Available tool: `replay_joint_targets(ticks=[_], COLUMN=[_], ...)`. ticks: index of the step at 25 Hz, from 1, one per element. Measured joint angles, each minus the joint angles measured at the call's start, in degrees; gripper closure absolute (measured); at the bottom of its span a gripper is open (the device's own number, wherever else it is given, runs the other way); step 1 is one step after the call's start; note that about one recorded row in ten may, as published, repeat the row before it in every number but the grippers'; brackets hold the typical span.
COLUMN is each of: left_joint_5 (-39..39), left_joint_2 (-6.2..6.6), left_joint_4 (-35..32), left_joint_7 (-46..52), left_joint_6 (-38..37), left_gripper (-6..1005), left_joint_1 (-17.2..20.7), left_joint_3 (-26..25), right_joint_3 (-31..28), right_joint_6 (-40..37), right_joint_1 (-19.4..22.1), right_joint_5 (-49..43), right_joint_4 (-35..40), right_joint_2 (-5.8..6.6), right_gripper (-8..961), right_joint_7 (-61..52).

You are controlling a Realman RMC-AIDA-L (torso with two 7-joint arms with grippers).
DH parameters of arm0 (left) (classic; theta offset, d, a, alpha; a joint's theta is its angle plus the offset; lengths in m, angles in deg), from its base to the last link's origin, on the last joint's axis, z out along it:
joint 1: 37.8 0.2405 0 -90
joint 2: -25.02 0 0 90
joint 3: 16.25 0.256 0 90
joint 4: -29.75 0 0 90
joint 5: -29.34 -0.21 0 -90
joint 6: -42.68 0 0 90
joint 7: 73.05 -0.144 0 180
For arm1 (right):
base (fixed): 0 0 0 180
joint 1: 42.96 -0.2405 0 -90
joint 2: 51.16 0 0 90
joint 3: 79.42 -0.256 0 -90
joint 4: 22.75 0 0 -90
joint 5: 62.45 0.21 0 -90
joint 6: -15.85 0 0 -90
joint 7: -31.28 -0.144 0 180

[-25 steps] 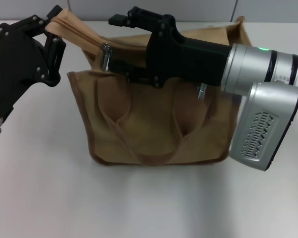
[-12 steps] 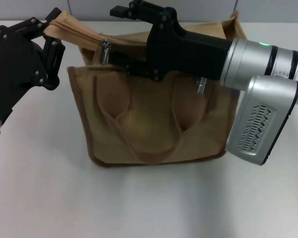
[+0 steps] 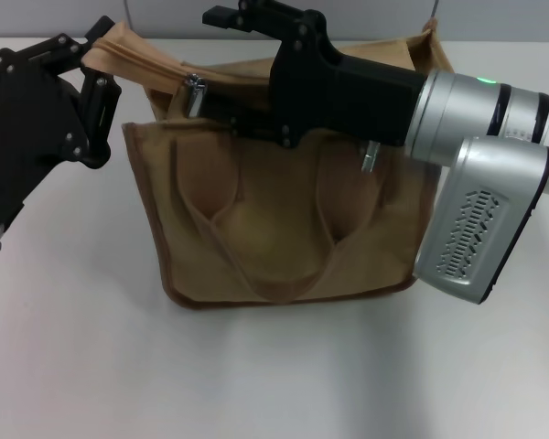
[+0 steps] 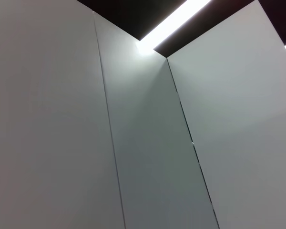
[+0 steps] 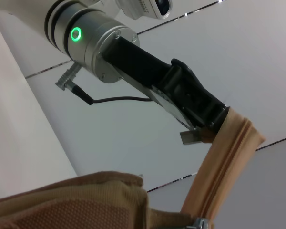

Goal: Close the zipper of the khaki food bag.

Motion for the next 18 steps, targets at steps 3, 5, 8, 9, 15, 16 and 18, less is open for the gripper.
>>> replay_joint_targets(ticks=[3,5,8,9,15,16,18], left_joint_5=[-0.01,-0.02,0.14,0.14,0.32,0.33,0.34], left_joint_2=[-0.01,-0.02,-0.05,-0.05,-0.08,-0.08,-0.08], left_joint_4=[0.00,0.01,0.29,0.29,0.90,0.90,0.90], left_joint_7=[0.10,0.15,0.48,0.48,0.59,0.59,0.60], left_joint_6=[0.08,0.11,0.63,0.63,1.31,1.36,1.41], left_gripper=[969,969,969,969,969,968,968], left_joint_1=[-0.03,-0.07,-0.22,-0.22,-0.43,-0.43,-0.44], left_joint_3=[0.55,0.64,0.63,0.63,0.03,0.03,0.04], right_joint_3=[0.89,1.49,2.47,2.47,3.57,3.57,3.70], right_joint_6=[0.09,0.05,-0.41,-0.41,-0.67,-0.67,-0.81], right_joint_1=[-0.14,-0.14,0.03,0.03,0.73,0.73,0.78], right_joint_5=[0.03,0.05,0.08,0.08,0.37,0.37,1.01], right_joint_4=[0.03,0.15,0.27,0.27,0.32,0.32,0.28], right_joint_2=[0.00,0.00,0.00,0.00,0.00,0.00,-0.01], right_gripper=[166,166,166,166,165,165,165], right_joint_7=[0.28,0.48,0.69,0.69,0.73,0.73,0.79])
